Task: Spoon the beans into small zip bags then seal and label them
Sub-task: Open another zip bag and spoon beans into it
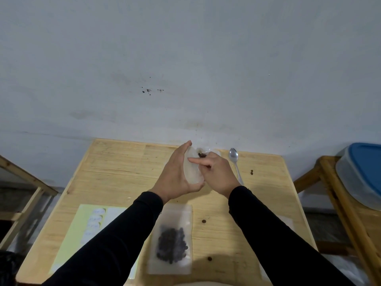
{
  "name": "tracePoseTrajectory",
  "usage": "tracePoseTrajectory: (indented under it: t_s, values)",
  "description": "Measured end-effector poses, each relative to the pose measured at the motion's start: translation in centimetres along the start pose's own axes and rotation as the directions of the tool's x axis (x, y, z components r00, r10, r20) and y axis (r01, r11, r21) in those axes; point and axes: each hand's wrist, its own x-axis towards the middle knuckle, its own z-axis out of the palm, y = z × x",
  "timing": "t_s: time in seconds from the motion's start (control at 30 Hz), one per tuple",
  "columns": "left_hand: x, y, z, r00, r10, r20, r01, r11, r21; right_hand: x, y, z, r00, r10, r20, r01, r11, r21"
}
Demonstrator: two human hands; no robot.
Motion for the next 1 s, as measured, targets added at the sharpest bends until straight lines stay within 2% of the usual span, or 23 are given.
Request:
tracePoseTrajectory:
  t_s: [0.13,0.3,0.37,0.43,0.47,0.53,0.63,0.77,0.87,1.0]
  values:
    - [-0.5,-0.2,0.8,0.998,0.002,-0.067,-0.002,1.0,-0.006,-0.1,0.9,-0.2,0.995,0.089,0.041,-0.095,0.983,0.155]
    - [-0.6,-0.5,1.7,0.994,-0.063,-0.092,0.06,0.998,-0.029,-0.5,2.6,-1.3,0.991,0.042,0.128,-0.087,0.925,0.37]
    - [-0.5,-0.9,1.9,0.991,-0.097,-0.094,0.094,0.995,-0.034,-0.6,3.7,-1.9,0.995,0.049,0.083,-0.082,0.885,0.458]
    - [-0.5,-1.6,2.1,0.988,-0.123,-0.094,0.121,0.992,-0.027,-0.4,5.9,-2.2,0.983,0.132,-0.13,-0.08,0.935,0.346]
    - [-0.5,-1.9,2.1,0.987,-0.132,-0.097,0.131,0.991,-0.017,-0.3,7.4,-2.3,0.952,0.183,-0.245,-0.13,0.967,0.217]
    - [-0.6,-2.3,2.3,0.984,-0.147,-0.102,0.148,0.989,0.002,-0.2,10.1,-2.6,0.876,0.287,-0.388,-0.297,0.954,0.036]
    - [-0.9,-2.6,2.6,0.98,-0.168,-0.105,0.171,0.985,0.015,0.0,14.1,-2.6,0.839,0.361,-0.408,-0.409,0.912,-0.033]
    - [-1.1,-2.8,2.8,0.973,-0.195,-0.121,0.2,0.979,0.03,0.6,17.2,-1.9,0.874,0.344,-0.343,-0.429,0.877,-0.216]
    - [-1.2,-2.8,2.9,0.969,-0.21,-0.131,0.215,0.976,0.024,0.9,17.9,-1.4,0.856,0.387,-0.344,-0.467,0.863,-0.191]
    - [-1.2,-2.8,3.0,0.964,-0.23,-0.136,0.233,0.972,0.008,1.3,17.6,-1.1,0.793,0.474,-0.383,-0.541,0.836,-0.088]
